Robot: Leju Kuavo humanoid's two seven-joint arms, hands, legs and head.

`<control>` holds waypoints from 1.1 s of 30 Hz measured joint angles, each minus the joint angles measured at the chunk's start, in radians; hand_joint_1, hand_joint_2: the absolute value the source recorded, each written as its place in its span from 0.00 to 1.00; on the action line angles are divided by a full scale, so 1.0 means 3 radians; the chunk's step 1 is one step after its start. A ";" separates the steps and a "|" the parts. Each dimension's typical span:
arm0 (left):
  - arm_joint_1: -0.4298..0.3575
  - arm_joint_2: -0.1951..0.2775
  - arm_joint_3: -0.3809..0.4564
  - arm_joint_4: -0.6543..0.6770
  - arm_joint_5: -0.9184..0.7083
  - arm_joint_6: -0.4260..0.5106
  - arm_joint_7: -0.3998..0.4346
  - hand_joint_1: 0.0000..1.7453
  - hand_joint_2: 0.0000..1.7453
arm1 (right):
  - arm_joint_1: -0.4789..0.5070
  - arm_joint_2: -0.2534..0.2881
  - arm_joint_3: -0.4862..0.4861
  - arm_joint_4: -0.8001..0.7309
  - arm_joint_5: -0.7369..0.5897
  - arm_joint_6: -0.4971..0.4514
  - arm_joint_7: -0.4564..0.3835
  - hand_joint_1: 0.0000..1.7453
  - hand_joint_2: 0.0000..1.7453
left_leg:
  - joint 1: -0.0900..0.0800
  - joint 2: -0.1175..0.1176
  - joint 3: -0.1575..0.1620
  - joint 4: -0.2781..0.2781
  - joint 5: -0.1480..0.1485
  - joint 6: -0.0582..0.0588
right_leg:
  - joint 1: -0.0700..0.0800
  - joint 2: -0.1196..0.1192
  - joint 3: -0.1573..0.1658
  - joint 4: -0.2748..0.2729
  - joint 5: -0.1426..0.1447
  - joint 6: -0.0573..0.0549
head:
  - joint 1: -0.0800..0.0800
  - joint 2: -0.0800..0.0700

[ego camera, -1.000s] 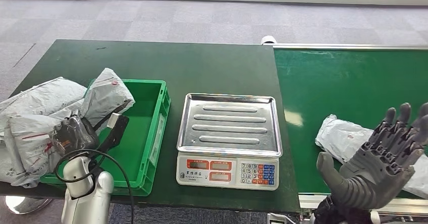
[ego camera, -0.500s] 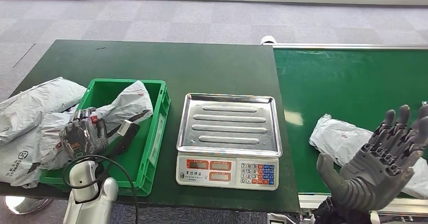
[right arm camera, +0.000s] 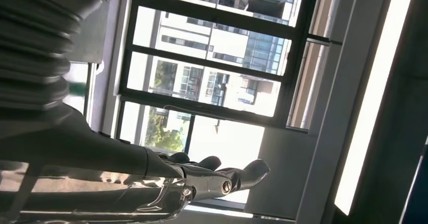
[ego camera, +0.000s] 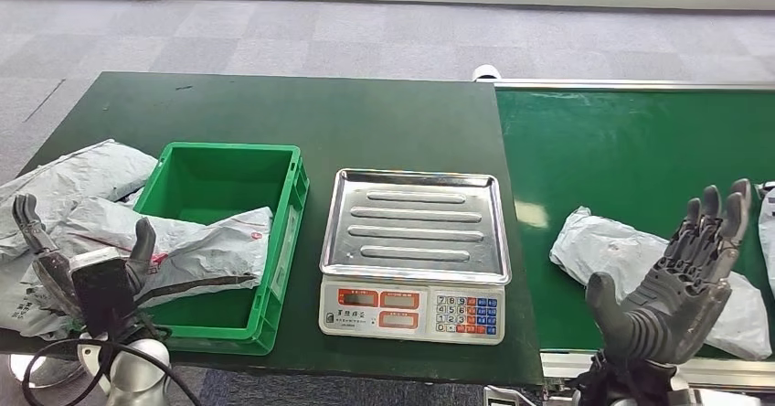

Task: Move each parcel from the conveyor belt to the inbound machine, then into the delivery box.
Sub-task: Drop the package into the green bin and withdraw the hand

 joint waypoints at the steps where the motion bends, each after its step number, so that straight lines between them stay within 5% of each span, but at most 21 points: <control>1: 0.0019 -0.0003 0.0000 -0.0033 0.0095 -0.0019 -0.0053 0.00 1.00 | 0.0001 0.0003 -0.0014 0.0015 0.0028 -0.0002 0.0022 0.00 1.00 | 0.0000 0.0000 0.0000 0.0000 0.0000 0.0000 | 0.0000 0.0000 0.0000 0.0000 0.0000 0.0000 | 0.0000 0.0000; 6: 0.0220 -0.0065 -0.0001 -0.0285 0.0821 -0.0079 -0.0377 0.00 1.00 | 0.0026 0.0008 -0.0080 0.0163 0.0398 -0.0053 0.0246 0.00 1.00 | 0.0000 0.0001 0.0001 0.0000 -0.0003 0.0000 | 0.0000 0.0003 -0.0001 0.0000 0.0000 0.0000 | 0.0000 0.0000; 14: 0.0470 -0.0142 -0.0024 -0.0636 0.1074 -0.0008 -0.0385 0.00 1.00 | -0.0023 0.0004 -0.0187 0.0452 0.0988 -0.0168 0.0641 0.00 1.00 | 0.0000 -0.0001 0.0001 0.0000 -0.0005 0.0001 | 0.0000 -0.0002 0.0002 -0.0001 -0.0005 0.0003 | 0.0000 0.0000; 18: 0.0574 -0.0170 -0.0059 -0.0763 0.1190 -0.0059 -0.0364 0.00 1.00 | -0.0213 -0.0102 -0.0330 0.0771 0.1715 -0.0253 0.1181 0.00 0.00 | 0.0000 0.0001 0.0003 0.0000 -0.0005 0.0001 | 0.0000 0.0001 0.0003 -0.0002 -0.0004 0.0003 | 0.0000 0.0000; 21: 0.0613 -0.0151 -0.0079 -0.0804 0.1454 -0.0292 -0.0445 0.00 1.00 | -0.0425 -0.0359 -0.0509 0.1194 0.2011 -0.0194 0.1466 0.00 0.00 | -0.0001 -0.0006 0.0002 0.0001 -0.0002 0.0006 | -0.0001 -0.0006 0.0008 -0.0005 -0.0001 0.0008 | 0.0000 0.0000; 26: 0.0631 -0.0102 -0.0075 -0.0801 0.1717 -0.0565 -0.0544 0.00 1.00 | -0.0874 -0.1083 -0.0753 0.2272 0.3082 -0.0126 0.2014 0.00 0.00 | -0.0006 -0.0011 0.0000 0.0004 -0.0002 0.0015 | -0.0006 -0.0013 0.0016 -0.0010 0.0007 0.0020 | 0.0001 0.0000; 29: 0.0642 -0.0082 -0.0075 -0.0792 0.1720 -0.0589 -0.0566 0.00 1.00 | -0.1112 -0.1421 -0.0765 0.2850 0.3416 -0.0109 0.2076 0.00 0.00 | -0.0009 -0.0011 0.0000 0.0005 -0.0002 0.0016 | -0.0009 -0.0013 0.0015 -0.0010 0.0008 0.0021 | 0.0001 0.0000; 33: 0.0646 -0.0067 -0.0075 -0.0778 0.1720 -0.0603 -0.0580 0.00 1.00 | -0.1282 -0.1634 -0.0765 0.3285 0.3493 -0.0106 0.2091 0.00 0.00 | -0.0008 -0.0012 0.0000 0.0005 -0.0002 0.0016 | -0.0008 -0.0014 0.0014 -0.0010 0.0007 0.0021 | 0.0001 0.0000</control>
